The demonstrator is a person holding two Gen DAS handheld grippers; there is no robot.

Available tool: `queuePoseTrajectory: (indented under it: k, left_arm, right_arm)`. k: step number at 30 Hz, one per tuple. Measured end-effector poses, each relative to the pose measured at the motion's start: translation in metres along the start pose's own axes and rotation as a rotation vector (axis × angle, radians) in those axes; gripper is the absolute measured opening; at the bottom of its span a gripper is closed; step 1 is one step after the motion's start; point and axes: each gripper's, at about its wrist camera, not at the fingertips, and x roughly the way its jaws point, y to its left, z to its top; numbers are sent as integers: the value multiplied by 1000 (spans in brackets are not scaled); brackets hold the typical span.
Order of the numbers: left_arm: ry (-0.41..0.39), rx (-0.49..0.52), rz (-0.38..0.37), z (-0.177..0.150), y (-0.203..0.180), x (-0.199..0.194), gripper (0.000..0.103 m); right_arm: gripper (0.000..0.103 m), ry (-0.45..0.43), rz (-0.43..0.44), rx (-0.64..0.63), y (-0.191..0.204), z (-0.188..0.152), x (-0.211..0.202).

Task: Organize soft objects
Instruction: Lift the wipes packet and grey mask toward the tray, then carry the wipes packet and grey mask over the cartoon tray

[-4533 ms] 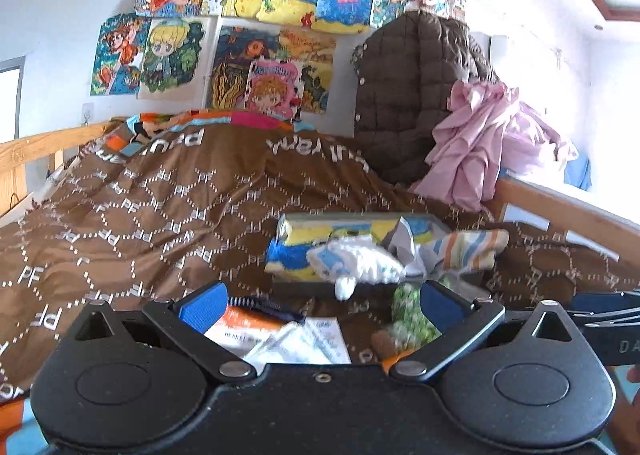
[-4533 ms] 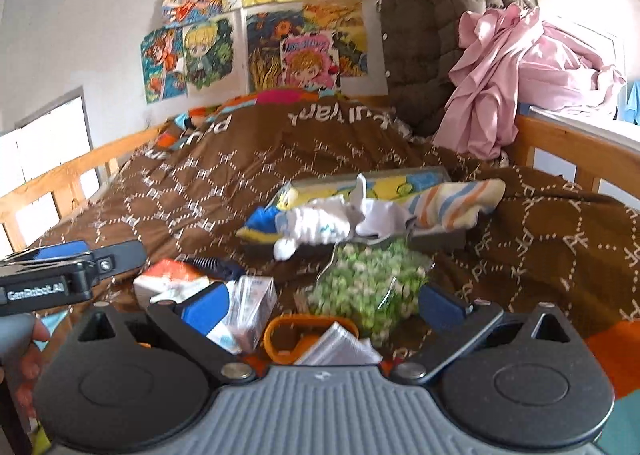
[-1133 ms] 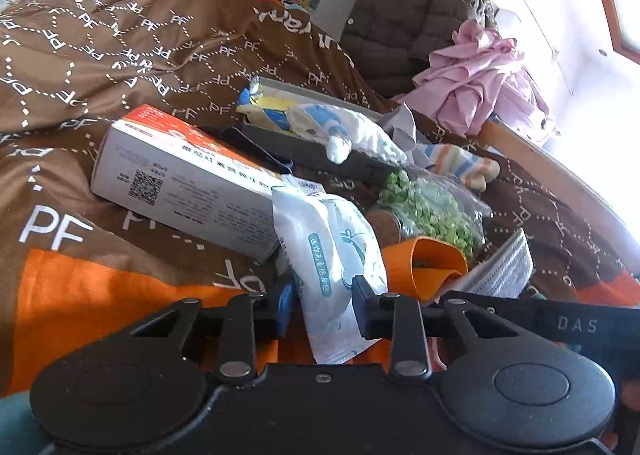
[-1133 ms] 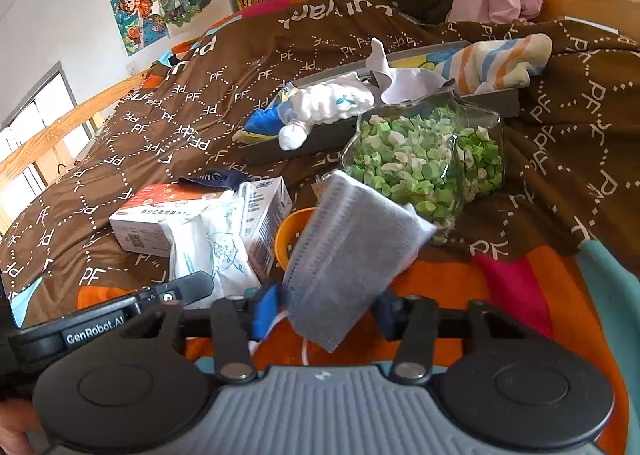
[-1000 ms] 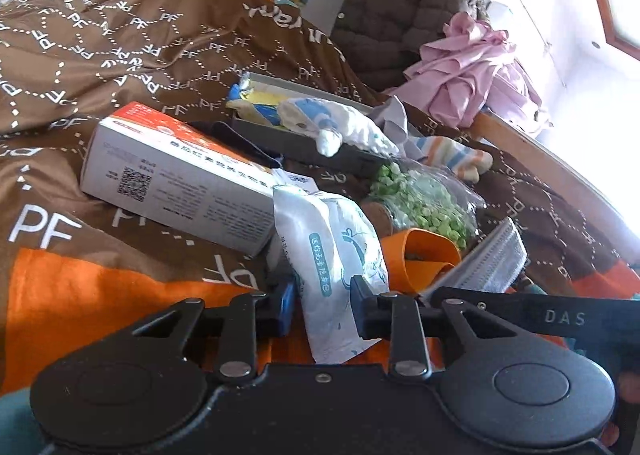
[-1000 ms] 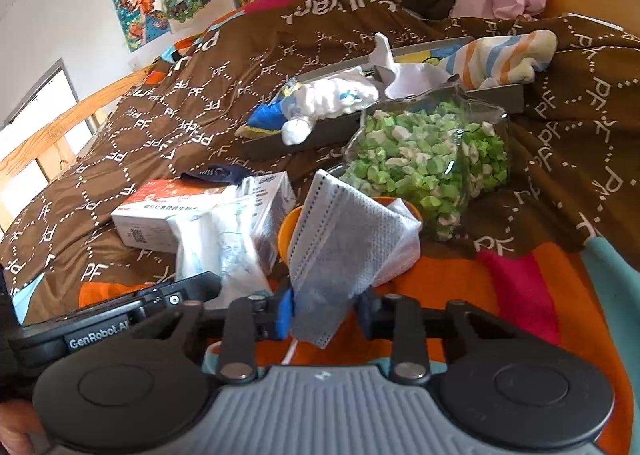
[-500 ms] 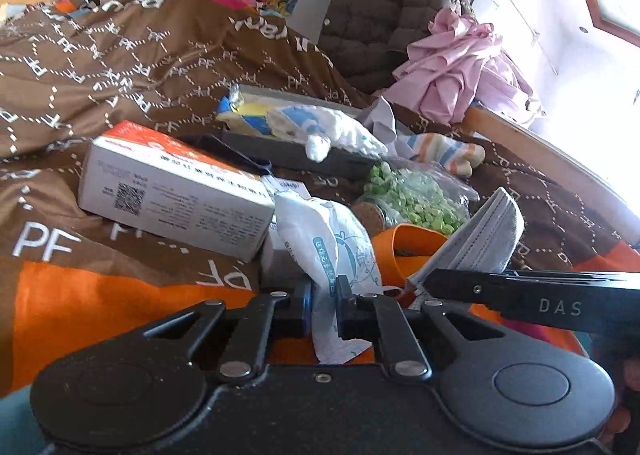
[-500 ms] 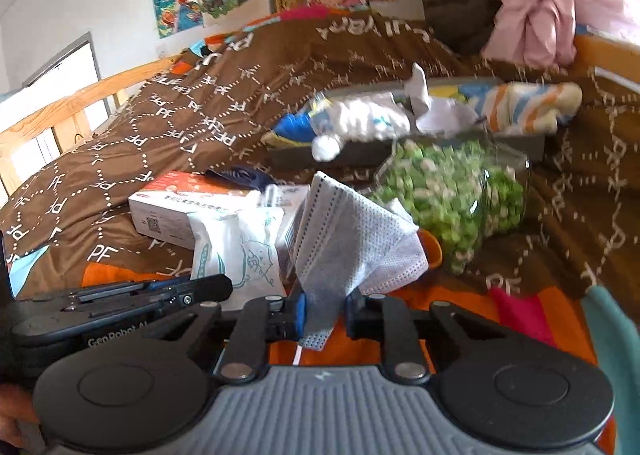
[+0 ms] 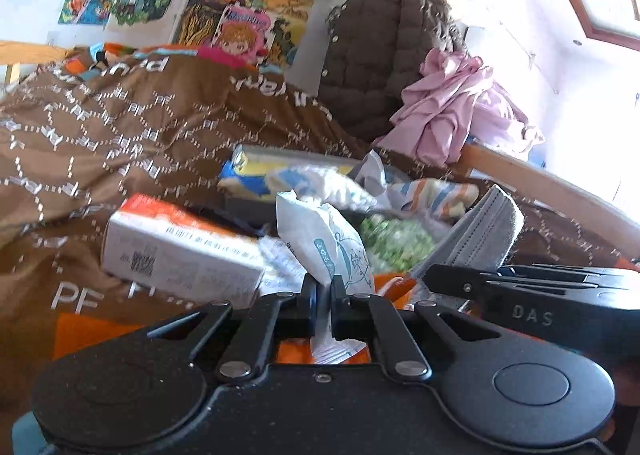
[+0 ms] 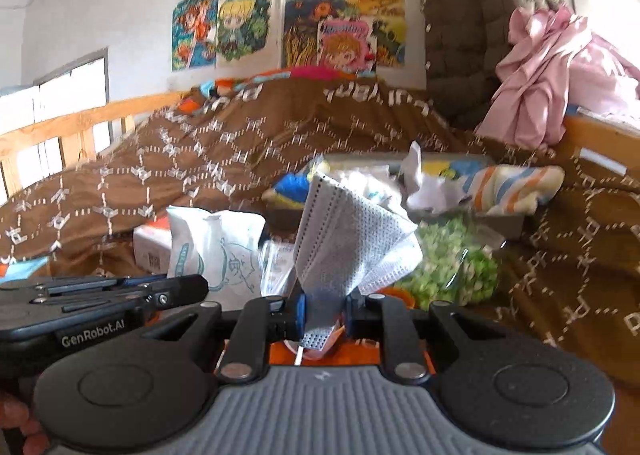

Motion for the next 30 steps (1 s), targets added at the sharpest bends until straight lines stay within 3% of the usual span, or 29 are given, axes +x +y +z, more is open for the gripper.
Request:
queuePoseTrajectory:
  k: [12, 21, 26, 30]
  left_arm:
    - [-103, 34, -22, 53, -36, 14, 6]
    - [-87, 98, 27, 92, -52, 79, 6]
    - [-92, 110, 22, 110, -58, 120, 6]
    - [-92, 111, 35, 119, -60, 152, 7]
  right_arm:
    - [19, -207, -70, 33, -26, 38, -35]
    - [20, -278, -138, 87, -78, 80, 37]
    - [20, -262, -195, 155, -112, 95, 70]
    - [20, -246, -180, 187, -136, 96, 97]
